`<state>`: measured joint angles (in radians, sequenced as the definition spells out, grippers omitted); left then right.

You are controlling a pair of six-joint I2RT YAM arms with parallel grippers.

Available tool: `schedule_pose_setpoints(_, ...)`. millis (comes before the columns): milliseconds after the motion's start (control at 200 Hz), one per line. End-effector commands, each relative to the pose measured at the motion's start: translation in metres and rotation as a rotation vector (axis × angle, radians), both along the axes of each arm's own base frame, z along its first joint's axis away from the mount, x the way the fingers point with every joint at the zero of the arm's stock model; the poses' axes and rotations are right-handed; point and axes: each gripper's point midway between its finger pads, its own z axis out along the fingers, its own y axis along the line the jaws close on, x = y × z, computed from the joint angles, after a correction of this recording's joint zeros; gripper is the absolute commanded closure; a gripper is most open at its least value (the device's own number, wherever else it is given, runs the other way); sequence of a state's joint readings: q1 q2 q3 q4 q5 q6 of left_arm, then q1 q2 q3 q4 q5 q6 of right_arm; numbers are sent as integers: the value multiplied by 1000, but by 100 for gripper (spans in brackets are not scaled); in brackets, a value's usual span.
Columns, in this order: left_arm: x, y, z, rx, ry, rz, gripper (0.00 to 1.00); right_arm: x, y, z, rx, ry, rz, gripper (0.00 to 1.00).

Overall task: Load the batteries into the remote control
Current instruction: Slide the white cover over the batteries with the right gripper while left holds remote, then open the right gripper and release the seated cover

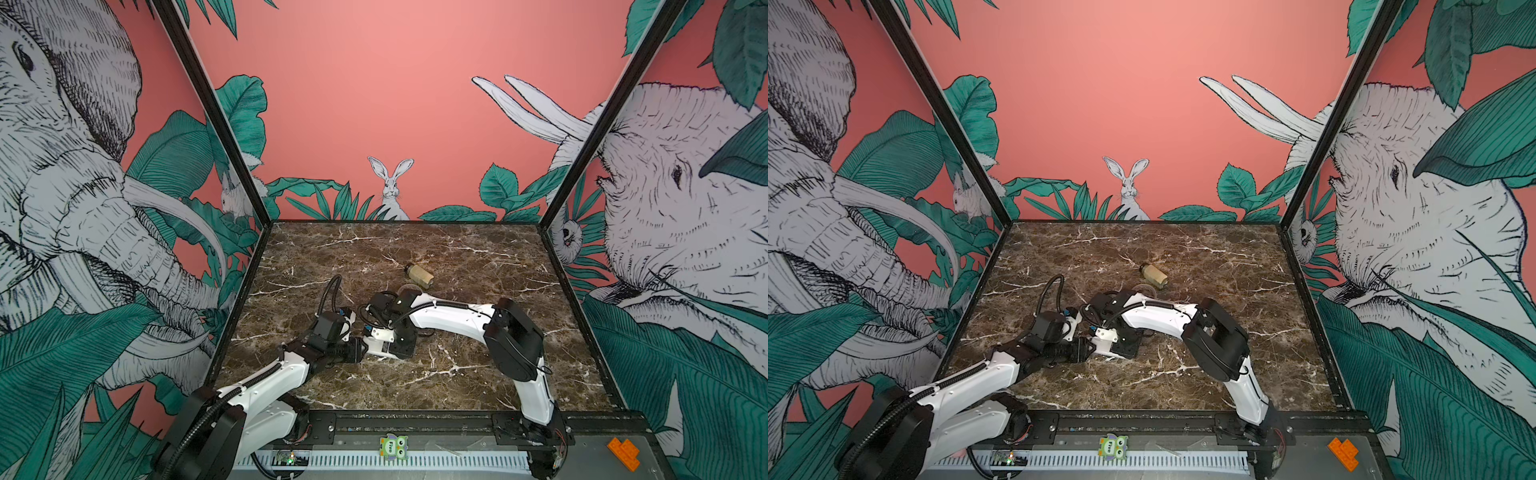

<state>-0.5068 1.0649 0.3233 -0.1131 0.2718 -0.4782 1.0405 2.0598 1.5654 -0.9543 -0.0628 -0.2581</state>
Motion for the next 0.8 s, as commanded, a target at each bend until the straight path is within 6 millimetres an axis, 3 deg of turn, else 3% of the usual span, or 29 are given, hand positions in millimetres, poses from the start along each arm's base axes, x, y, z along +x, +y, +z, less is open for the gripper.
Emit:
schedule_pose_setpoints(0,-1,3,-2,0,1,12,50,-1,0,-1,-24,0,13,60)
schedule_pose_setpoints(795,-2,2,-2,-6,2,4,51,-5,-3,-7,-77,-21,74,58)
